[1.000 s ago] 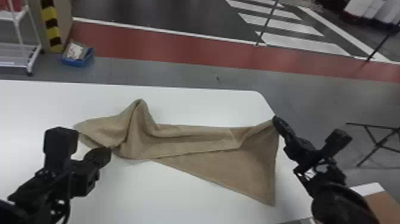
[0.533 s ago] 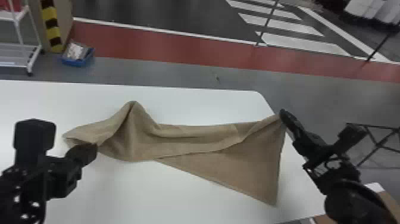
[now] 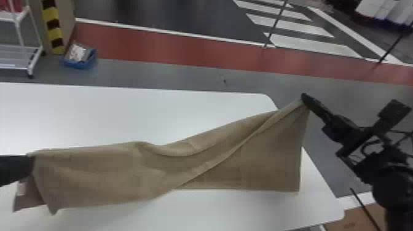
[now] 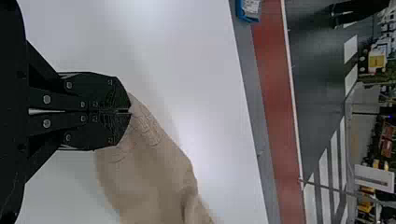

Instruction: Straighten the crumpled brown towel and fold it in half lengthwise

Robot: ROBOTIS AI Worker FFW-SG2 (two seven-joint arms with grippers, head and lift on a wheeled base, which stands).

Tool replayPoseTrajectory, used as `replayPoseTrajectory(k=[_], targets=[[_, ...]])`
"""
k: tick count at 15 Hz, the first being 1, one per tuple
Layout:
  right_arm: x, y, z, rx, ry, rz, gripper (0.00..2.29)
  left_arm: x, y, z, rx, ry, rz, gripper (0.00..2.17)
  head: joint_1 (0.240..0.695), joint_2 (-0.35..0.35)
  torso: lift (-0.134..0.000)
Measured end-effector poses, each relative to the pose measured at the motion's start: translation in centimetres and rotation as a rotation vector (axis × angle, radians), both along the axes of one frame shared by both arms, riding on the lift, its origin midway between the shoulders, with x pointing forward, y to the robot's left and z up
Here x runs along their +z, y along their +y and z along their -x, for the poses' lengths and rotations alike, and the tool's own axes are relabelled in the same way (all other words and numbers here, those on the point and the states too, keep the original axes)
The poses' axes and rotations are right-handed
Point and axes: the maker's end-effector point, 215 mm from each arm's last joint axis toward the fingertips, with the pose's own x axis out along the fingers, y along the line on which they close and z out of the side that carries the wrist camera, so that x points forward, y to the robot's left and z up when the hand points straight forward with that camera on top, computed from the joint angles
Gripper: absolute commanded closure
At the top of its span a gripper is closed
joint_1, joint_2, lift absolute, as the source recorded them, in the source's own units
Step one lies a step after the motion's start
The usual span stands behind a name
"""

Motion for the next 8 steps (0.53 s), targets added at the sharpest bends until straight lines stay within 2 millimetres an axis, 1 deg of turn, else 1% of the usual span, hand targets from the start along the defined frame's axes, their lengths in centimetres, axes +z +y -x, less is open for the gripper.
replayPoseTrajectory(k=[1, 2, 3, 4, 5, 6, 7, 8], targets=[[0.3, -0.3, -0.3, -0.004, 0.005, 0.007, 1.21, 0.9, 0.2, -0.1, 0.004, -0.016, 0.009, 1.71, 0.695, -0.35, -0.123], [-0.4, -0.5, -0.7, -0.01, 0.024, 0.012, 1.21, 1.3, 0.4, -0.5, 0.01, -0.025, 0.018, 1.71, 0.695, -0.349, -0.123], [-1.8, -0.3, -1.2, -0.008, 0.053, 0.015, 1.21, 1.1, 0.3, -1.3, 0.017, -0.018, 0.024, 1.71, 0.695, -0.345, -0.123], [-3.7, 0.4, -1.8, 0.001, 0.086, 0.021, 1.21, 0.0, 0.2, -2.4, 0.022, 0.006, 0.023, 1.7, 0.695, -0.339, -0.123], [-5.3, 1.0, -2.1, 0.009, 0.109, 0.027, 1.21, -1.5, -0.2, -3.2, 0.023, 0.039, 0.015, 1.66, 0.695, -0.33, -0.123], [-6.9, 1.7, -2.4, 0.015, 0.13, 0.036, 1.21, -3.9, -0.8, -3.8, 0.024, 0.087, -0.003, 1.64, 0.695, -0.319, -0.123], [-8.0, 2.1, -2.6, 0.019, 0.14, 0.044, 1.21, -6.1, -1.5, -4.3, 0.025, 0.13, -0.026, 1.6, 0.695, -0.32, -0.123], [-8.7, 2.3, -2.7, 0.021, 0.145, 0.053, 1.21, -8.2, -2.5, -5.1, 0.03, 0.153, -0.051, 1.27, 0.695, -0.322, -0.123]])
